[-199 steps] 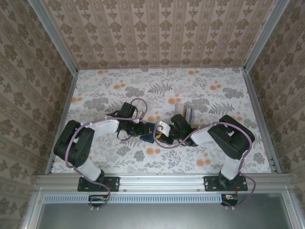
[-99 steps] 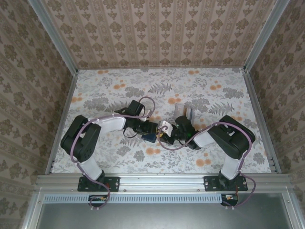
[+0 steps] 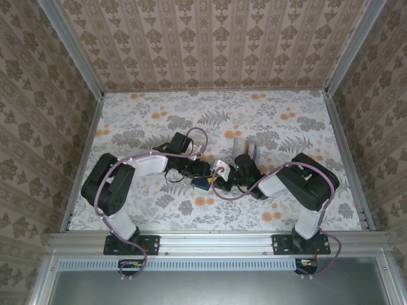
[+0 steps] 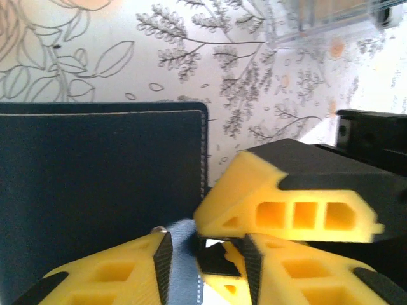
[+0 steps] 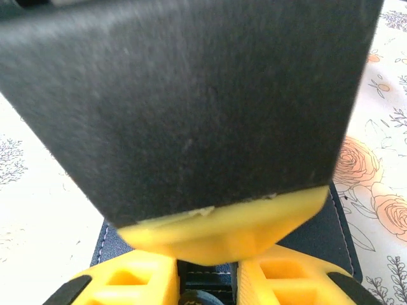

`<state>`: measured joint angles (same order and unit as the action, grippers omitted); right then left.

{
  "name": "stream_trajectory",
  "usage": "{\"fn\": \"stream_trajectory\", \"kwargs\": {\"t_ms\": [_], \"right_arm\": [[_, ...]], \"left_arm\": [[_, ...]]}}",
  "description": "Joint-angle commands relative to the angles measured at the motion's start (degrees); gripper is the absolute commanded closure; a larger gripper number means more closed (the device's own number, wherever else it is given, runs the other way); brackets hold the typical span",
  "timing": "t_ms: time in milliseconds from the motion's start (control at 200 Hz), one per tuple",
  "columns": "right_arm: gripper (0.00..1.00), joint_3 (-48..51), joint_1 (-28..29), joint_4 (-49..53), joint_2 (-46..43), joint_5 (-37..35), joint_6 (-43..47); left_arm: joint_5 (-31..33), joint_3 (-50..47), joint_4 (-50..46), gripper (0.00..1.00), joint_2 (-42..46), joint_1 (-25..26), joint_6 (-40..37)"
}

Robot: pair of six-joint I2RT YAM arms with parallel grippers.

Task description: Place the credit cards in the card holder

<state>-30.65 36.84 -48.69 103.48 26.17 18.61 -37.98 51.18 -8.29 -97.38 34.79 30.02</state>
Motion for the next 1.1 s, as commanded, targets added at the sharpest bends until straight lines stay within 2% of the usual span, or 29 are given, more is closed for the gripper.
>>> {"fn": "stream_trajectory", "kwargs": {"t_ms": [0,80,200,440,760,915,1015,1095], "right_arm": [[0.72,-0.99,-0.12,-2.35,1.42,1.61,-0.81],[0.72,-1.16,-0.1,-2.47,1.34,1.84,-0.99],[0.72,-1.49,-0.18,-2.46,1.38,2.03,-0.73],[0.71,-2.3,-0.19,-2.38,1.9,2.4,-0.9],[0.7,-1.98,-0.34,-2.38,1.71,2.81,-0.95],[0.7,-1.87,-0.42,-2.47,1.64,3.13,-0.95],[0.7,-1.95,-0.45,-2.71,1.65,3.36,-1.02],[0.7,-2.08,-0.46,-2.75,1.76,3.45,-1.02]], "left_arm": [[-5.04,-2.09,3.55,0.58,3.01,-2.59,0.63],[-6.64,-2.97,4.66,0.57,4.03,-3.83,0.64],[-7.73,-1.7,3.09,0.58,3.06,-2.94,-1.6],[-7.37,-0.83,3.24,0.73,0.89,-1.7,-2.11],[-4.8,0.39,0.88,0.75,-0.26,-1.56,-3.89],[-3.01,0.73,0.07,0.65,-0.03,-1.56,-4.76],[-4.37,0.8,0.87,0.66,-0.51,-1.35,-4.79],[-5.21,0.74,1.79,0.72,-1.26,-1.04,-4.32]]}}
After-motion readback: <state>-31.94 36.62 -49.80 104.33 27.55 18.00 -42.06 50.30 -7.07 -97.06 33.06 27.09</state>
